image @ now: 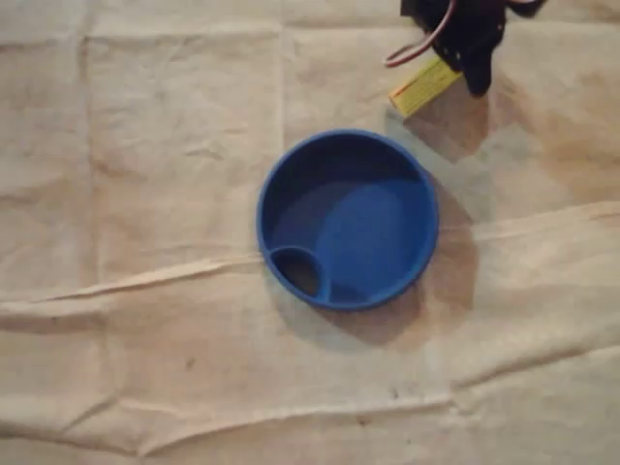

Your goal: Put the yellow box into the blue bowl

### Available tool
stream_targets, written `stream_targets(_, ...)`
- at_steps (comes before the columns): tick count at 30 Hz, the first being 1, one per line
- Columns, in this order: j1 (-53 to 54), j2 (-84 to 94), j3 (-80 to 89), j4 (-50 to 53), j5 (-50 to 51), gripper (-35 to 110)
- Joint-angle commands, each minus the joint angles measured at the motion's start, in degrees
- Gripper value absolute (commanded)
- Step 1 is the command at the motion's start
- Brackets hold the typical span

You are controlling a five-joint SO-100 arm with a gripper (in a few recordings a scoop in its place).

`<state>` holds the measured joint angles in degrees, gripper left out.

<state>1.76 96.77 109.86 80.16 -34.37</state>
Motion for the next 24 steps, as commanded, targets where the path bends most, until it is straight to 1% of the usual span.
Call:
stream_targets(1,-1.58,1.23,-1.05,-1.93,-0.62,35)
stream_targets(4,-1.67,1.23,-0.26,-5.10,-0.62,35)
stream_targets(16,-1.67,1.14,5.27,-6.59,-0.70,35)
stream_targets(24,-1.76,0.35,5.98,-10.02,-0.70,35)
